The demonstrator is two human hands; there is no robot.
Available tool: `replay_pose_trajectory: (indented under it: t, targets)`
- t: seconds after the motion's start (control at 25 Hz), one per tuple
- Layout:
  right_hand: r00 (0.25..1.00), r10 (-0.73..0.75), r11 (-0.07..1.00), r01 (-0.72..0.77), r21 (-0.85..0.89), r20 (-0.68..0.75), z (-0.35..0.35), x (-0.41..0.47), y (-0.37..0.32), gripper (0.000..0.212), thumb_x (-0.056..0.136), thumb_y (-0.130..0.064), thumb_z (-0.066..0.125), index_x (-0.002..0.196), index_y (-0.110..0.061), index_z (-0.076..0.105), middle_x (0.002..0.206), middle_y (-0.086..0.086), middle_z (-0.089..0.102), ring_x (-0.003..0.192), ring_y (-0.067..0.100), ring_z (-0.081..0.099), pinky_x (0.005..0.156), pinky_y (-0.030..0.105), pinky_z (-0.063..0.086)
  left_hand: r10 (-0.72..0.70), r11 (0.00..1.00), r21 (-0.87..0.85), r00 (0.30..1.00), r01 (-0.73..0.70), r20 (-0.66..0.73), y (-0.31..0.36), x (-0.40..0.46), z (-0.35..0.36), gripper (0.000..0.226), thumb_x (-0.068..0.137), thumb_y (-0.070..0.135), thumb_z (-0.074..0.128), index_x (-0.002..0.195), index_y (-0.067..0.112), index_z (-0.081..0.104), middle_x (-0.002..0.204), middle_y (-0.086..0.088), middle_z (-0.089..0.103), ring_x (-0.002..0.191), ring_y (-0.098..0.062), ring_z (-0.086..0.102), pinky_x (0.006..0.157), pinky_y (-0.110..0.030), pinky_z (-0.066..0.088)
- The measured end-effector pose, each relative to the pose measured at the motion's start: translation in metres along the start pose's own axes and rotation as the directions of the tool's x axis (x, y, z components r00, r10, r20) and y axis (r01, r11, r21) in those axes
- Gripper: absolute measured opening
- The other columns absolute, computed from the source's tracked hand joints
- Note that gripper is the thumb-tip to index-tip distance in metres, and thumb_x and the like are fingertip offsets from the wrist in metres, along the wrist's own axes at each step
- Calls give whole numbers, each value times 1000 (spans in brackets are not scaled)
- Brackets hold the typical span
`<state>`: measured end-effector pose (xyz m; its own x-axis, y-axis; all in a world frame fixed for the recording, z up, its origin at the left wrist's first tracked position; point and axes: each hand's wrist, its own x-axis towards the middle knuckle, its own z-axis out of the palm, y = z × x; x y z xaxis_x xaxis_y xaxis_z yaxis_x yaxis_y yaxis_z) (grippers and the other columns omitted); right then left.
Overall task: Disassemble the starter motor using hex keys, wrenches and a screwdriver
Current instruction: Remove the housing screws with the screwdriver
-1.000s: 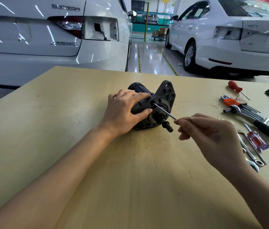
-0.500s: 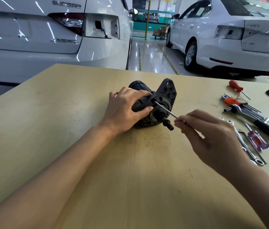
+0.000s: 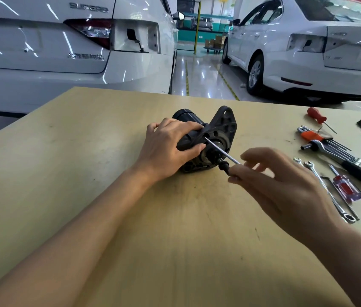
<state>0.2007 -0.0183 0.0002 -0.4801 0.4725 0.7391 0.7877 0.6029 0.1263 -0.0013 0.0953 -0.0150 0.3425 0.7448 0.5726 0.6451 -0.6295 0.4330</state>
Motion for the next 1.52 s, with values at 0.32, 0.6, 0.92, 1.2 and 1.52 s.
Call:
replay_pose_trajectory:
  t: [0.32, 0.6, 0.92, 1.2, 1.52]
  targets:
    - [350, 856, -274, -316, 908, 381, -11, 28, 29, 36, 83, -47, 58, 61, -21, 69, 50, -4, 57, 32, 6, 38, 40, 14, 38, 36, 987, -157, 995, -20, 98, -2, 1, -14, 43, 78, 40, 65, 118, 24, 66, 99, 21, 59, 100, -8, 53, 104, -46, 34]
    - [656, 611, -246, -375, 894, 443, -11, 22, 27, 34, 86, -7, 48, 118, 2, 58, 77, 4, 62, 62, 9, 54, 64, 23, 52, -35, 899, -419, 975, 127, 219, 5, -4, -25, 40, 76, 14, 80, 106, 36, 67, 101, 5, 62, 98, -9, 59, 94, -25, 47]
    - [935, 336, 881, -354, 313, 113, -1, 14, 5, 21, 92, -19, 57, 108, -17, 71, 71, -7, 67, 69, 16, 57, 75, 32, 46, -49, 818, -540, 960, 197, 276, 12, -8, -28, 44, 75, -3, 74, 109, 25, 67, 99, 15, 70, 97, -2, 66, 88, -17, 49]
    - [923, 251, 943, -301, 139, 292, 7, 14, 5, 29, 97, -38, 43, 109, -27, 66, 73, -14, 63, 59, 9, 55, 51, 35, 46, -74, 828, -528, 970, 189, 232, 17, -8, -26, 43, 69, 8, 84, 109, 14, 67, 105, 4, 70, 95, -3, 67, 89, -17, 49]
    - [929, 308, 881, -359, 308, 204, 22, 11, 6, 2, 90, -18, 63, 91, -16, 65, 72, -12, 61, 62, 12, 53, 55, 23, 41, -50, 922, -367, 979, 121, 196, 13, -10, -21, 49, 72, 25, 81, 119, 28, 66, 121, 4, 62, 121, -11, 49, 109, -36, 37]
